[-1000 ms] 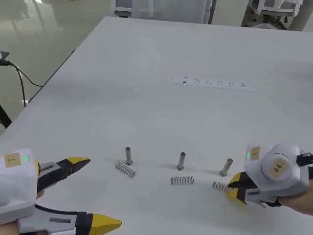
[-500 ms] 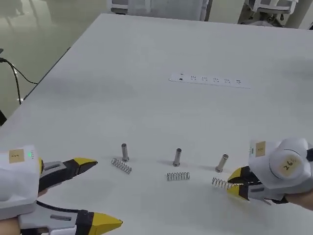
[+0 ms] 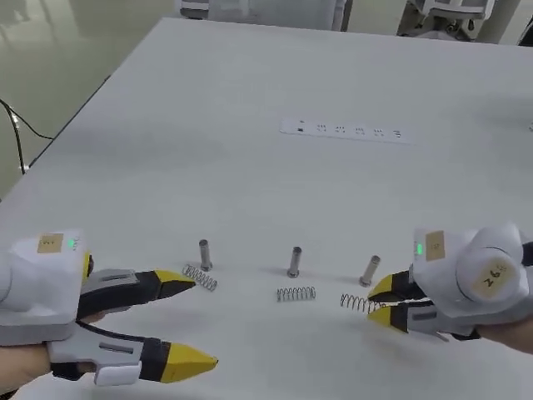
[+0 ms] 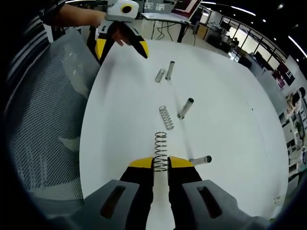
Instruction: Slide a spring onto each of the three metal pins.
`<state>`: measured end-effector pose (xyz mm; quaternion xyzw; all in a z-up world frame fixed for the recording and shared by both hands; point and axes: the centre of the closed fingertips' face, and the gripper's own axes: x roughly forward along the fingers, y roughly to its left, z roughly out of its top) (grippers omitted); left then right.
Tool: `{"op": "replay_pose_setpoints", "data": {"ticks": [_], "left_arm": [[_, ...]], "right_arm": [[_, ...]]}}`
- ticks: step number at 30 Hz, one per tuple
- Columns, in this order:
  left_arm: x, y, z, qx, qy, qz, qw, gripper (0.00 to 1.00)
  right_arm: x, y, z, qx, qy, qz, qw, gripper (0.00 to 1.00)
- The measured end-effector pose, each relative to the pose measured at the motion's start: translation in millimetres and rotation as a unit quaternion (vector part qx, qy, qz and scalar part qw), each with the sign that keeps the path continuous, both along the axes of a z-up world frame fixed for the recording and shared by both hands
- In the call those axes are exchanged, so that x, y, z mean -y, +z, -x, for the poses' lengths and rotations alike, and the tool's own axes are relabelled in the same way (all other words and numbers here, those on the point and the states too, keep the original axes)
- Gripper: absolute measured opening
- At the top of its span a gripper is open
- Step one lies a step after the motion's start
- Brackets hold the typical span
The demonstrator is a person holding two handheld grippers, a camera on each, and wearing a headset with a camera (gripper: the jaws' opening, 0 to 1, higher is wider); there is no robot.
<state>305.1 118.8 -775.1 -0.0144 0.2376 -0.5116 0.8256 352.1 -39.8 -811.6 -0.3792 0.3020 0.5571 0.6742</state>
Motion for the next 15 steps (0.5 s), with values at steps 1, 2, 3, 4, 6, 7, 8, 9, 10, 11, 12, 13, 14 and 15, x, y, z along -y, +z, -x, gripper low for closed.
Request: {"op": "replay_pose_setpoints", "data": {"ticks": [1, 2, 3, 4, 6, 7, 8, 9, 10, 11, 12, 13, 14, 15], "left_arm": [[2.3, -1.0, -0.7, -0.001, -0.003, 0.0, 1.0, 0.6], [3.7, -1.8, -1.0, -0.001, -0.006, -0.001, 1.0, 0.6], [6.2, -2.5, -1.5, -0.002, -0.009, 0.0, 1.0, 0.6], [8.9, -2.3, -1.1, -0.003, -0.013, 0.0, 0.9999, 0.59], [14.8, -1.8, -1.2, 0.001, -0.022, 0.001, 0.9998, 0.59], [17.2, -1.7, -1.5, 0.002, -0.025, 0.002, 0.9997, 0.58], [20.4, -2.2, -2.1, 0.002, -0.03, 0.003, 0.9996, 0.57], [22.5, -2.8, -3.0, 0.003, -0.032, 0.002, 0.9995, 0.56], [25.6, -3.5, -4.3, 0.003, -0.034, 0.002, 0.9994, 0.56], [27.9, -3.6, -4.8, 0.003, -0.038, 0.002, 0.9993, 0.56], [30.7, -4.4, -5.7, 0.006, -0.043, 0.001, 0.9991, 0.56], [32.8, -5.0, -6.1, 0.007, -0.046, 0.0, 0.9989, 0.55], [33.9, -5.2, -6.0, 0.007, -0.049, 0.0, 0.9988, 0.55], [37.3, -5.7, -5.2, 0.007, -0.057, -0.002, 0.9983, 0.54]], "right_arm": [[-2.1, 1.8, 1.0, 0.002, 0.003, -0.003, 1.0, 0.08], [-3.7, 2.8, 1.9, 0.002, 0.004, -0.004, 1.0, 0.08], [-6.1, 4.0, 3.6, 0.003, 0.009, -0.007, 0.9999, 0.08], [-8.0, 4.7, 4.8, 0.003, 0.012, -0.009, 0.9999, 0.08], [-11.1, 4.8, 7.1, 0.002, 0.016, -0.01, 0.9998, 0.08], [-12.5, 4.6, 7.8, 0.002, 0.018, -0.011, 0.9998, 0.08], [-14.1, 3.7, 8.8, 0.001, 0.019, -0.011, 0.9998, 0.08], [-15.0, 3.1, 9.9, 0.001, 0.021, -0.011, 0.9997, 0.08], [-16.8, 2.7, 11.4, 0.0, 0.024, -0.011, 0.9996, 0.08], [-18.0, 2.5, 12.4, 0.0, 0.025, -0.012, 0.9996, 0.08], [-19.6, 1.9, 14.2, -0.002, 0.028, -0.011, 0.9995, 0.08], [-20.2, 1.8, 14.7, -0.002, 0.029, -0.01, 0.9995, 0.08], [-21.4, 1.8, 15.5, -0.002, 0.031, -0.011, 0.9995, 0.08], [-22.7, 1.8, 16.3, -0.003, 0.032, -0.012, 0.9994, 0.08]]}}
